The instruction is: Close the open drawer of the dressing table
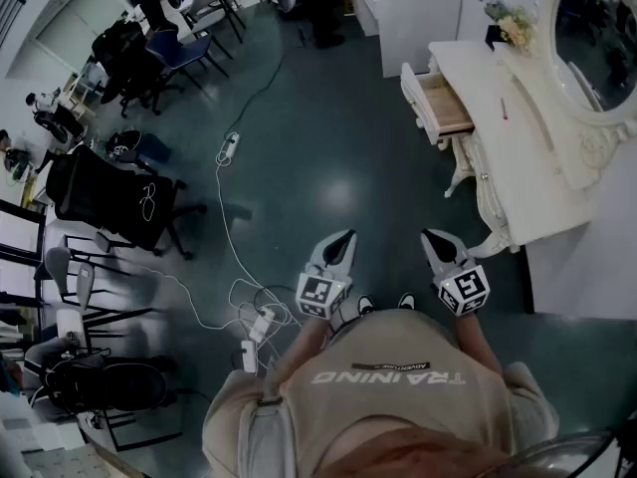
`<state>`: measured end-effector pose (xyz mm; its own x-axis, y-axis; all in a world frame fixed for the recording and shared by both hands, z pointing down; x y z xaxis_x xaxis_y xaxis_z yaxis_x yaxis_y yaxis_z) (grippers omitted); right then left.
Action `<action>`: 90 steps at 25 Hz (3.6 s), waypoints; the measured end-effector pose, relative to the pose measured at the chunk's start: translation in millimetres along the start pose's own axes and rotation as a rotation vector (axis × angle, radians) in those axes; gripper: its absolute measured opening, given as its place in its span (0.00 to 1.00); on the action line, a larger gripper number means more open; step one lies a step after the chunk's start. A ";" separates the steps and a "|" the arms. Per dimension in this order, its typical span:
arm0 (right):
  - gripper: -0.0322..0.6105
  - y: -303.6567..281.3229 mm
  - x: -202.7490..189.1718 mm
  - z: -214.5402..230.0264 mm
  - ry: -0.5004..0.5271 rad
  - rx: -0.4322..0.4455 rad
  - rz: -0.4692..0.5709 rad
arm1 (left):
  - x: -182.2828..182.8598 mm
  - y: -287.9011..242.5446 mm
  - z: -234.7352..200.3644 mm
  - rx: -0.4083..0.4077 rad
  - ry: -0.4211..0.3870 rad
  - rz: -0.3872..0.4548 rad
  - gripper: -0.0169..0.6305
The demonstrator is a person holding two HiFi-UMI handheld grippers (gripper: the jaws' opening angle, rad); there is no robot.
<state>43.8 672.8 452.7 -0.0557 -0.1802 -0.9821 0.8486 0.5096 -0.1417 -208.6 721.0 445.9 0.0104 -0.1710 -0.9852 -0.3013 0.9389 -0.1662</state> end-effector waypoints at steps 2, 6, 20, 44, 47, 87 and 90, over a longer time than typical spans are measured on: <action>0.05 -8.2 1.6 1.1 0.007 0.009 0.006 | 2.0 -9.6 -7.8 -0.012 -0.021 0.015 0.04; 0.05 -22.5 3.1 14.1 -0.015 -0.010 0.027 | 7.4 -28.6 -20.9 -0.018 -0.033 0.040 0.04; 0.05 -104.2 -3.7 43.6 -0.044 -0.121 -0.025 | -11.2 -54.8 -89.6 -0.090 -0.022 -0.012 0.04; 0.05 -184.3 -50.6 343.6 -0.239 -0.078 -0.072 | -7.4 -331.6 -101.6 0.033 0.049 -0.139 0.04; 0.05 -189.7 -58.8 350.8 -0.261 -0.056 -0.113 | -10.0 -340.6 -105.7 0.044 0.061 -0.170 0.04; 0.05 -508.4 -30.7 451.7 -0.209 -0.327 -0.211 | -13.7 -620.0 -411.5 -0.409 0.002 -0.235 0.04; 0.05 -520.2 -33.2 487.1 -0.239 -0.325 -0.141 | -1.3 -653.5 -412.5 -0.462 -0.022 -0.279 0.04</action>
<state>-139.6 3.9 619.6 -0.0032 -0.4377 -0.8991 0.6297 0.6976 -0.3418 -405.0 -15.5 573.0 0.1689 -0.3844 -0.9076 -0.6721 0.6286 -0.3913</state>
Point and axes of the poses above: the fingertips, and each gripper's own axes: y backward along the fingers, z to its right, x out of its top, the point moved 8 cm from there along y, backward along the fingers, and after that the axes turned 6 degrees about x, right-handed, at the moved point
